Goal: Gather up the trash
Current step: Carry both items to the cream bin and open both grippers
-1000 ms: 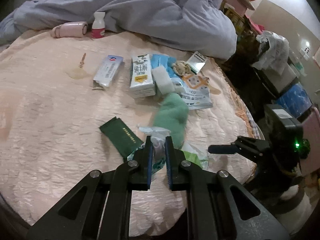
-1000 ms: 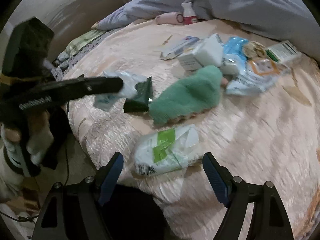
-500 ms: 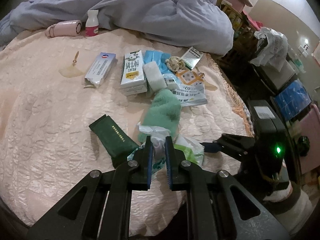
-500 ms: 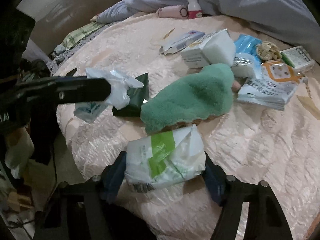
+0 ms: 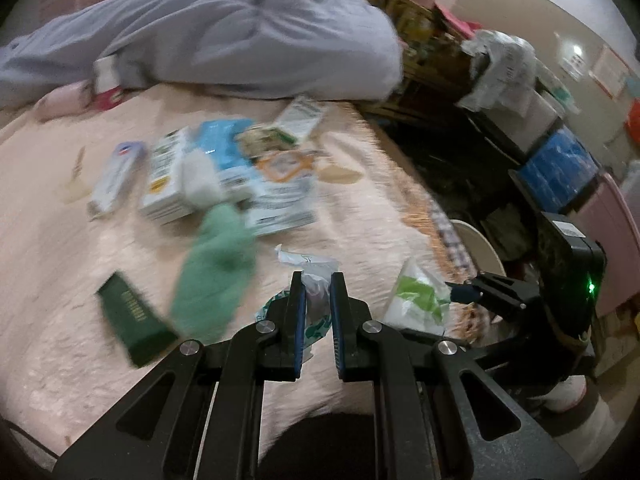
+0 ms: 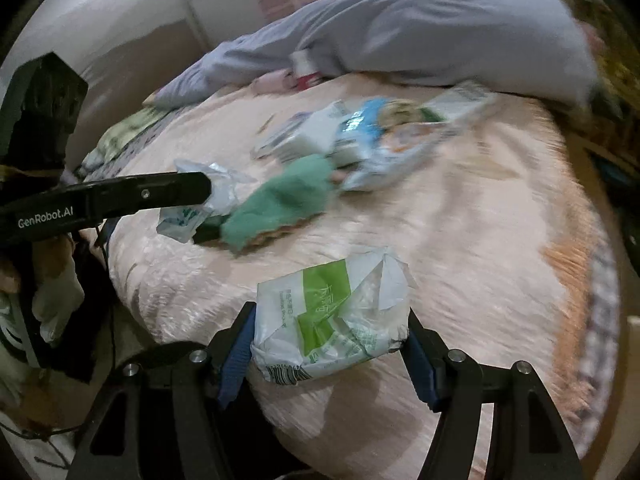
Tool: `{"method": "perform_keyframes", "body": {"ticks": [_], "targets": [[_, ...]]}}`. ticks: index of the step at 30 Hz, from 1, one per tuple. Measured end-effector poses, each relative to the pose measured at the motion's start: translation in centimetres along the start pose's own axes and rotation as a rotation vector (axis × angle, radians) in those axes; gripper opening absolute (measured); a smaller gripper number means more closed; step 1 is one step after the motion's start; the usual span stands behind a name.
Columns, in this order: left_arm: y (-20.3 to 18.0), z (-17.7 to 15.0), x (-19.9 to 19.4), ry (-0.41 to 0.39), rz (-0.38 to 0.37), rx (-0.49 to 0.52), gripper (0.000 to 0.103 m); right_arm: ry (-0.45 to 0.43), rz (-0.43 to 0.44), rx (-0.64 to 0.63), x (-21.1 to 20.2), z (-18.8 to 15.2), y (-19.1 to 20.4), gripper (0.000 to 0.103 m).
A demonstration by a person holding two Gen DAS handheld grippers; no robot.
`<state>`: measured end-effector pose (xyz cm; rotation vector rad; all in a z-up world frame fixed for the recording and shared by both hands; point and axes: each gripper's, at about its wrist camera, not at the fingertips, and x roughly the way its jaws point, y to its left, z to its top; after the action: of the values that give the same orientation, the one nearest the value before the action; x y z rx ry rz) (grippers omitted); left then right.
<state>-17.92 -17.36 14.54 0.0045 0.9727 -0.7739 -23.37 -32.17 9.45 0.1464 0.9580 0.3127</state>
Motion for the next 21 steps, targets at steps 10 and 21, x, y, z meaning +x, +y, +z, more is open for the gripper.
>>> {"method": "perform_keyframes", "body": {"ticks": [10, 21], "targets": [[-8.9, 2.4, 4.3, 0.04, -0.067, 0.184, 0.009, -0.089, -0.156, 0.2, -7.6, -3.7, -8.7, 0.066], [-18.4, 4.3, 9.8, 0.116, -0.205, 0.324, 0.009, -0.121, -0.345, 0.416, -13.1, -9.2, -17.8, 0.066]]}}
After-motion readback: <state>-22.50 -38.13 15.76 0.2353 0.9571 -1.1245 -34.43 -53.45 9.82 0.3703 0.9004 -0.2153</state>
